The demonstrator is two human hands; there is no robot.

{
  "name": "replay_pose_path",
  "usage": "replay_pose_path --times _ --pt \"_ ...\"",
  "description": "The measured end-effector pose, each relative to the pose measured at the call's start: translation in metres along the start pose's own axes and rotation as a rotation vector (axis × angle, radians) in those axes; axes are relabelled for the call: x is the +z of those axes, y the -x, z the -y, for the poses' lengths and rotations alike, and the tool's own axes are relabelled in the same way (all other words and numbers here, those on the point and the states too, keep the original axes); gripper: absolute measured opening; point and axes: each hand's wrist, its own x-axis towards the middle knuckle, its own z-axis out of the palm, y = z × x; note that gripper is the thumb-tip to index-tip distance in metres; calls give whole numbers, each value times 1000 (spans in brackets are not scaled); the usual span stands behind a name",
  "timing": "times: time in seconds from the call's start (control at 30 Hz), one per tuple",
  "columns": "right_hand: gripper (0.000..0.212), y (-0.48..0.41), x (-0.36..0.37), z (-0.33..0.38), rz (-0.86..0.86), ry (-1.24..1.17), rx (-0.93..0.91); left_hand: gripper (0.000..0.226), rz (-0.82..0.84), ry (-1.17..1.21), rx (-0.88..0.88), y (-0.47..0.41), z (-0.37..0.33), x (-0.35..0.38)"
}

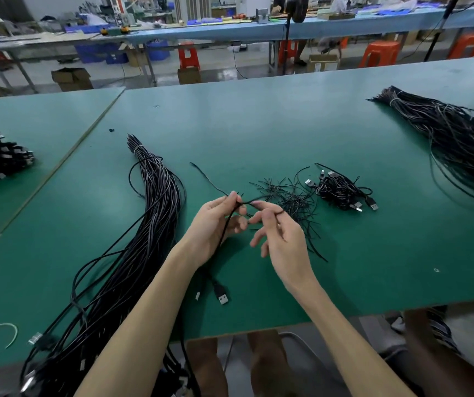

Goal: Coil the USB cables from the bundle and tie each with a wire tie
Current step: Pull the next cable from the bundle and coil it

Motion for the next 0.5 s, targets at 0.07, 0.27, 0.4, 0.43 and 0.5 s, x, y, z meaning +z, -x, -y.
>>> replay_pose_path --times 0.07,0.27,0.4,0.43,0.5 --pt "24 1 0 1 -24 -26 2 20 -3 -13 15 0 1 -1" --pt "37 -1 -2 1 -120 -76 52 16 58 -129 -28 3 -4 -5" --pt "40 0 -7 4 -252 -142 57 30 322 216 -42 12 -21 -18" --pt "40 0 -8 4 -279 -149 55 30 391 359 -43 14 -24 -21" --pt "39 1 -9 5 -312 -143 53 27 467 614 -64 18 -28 -23"
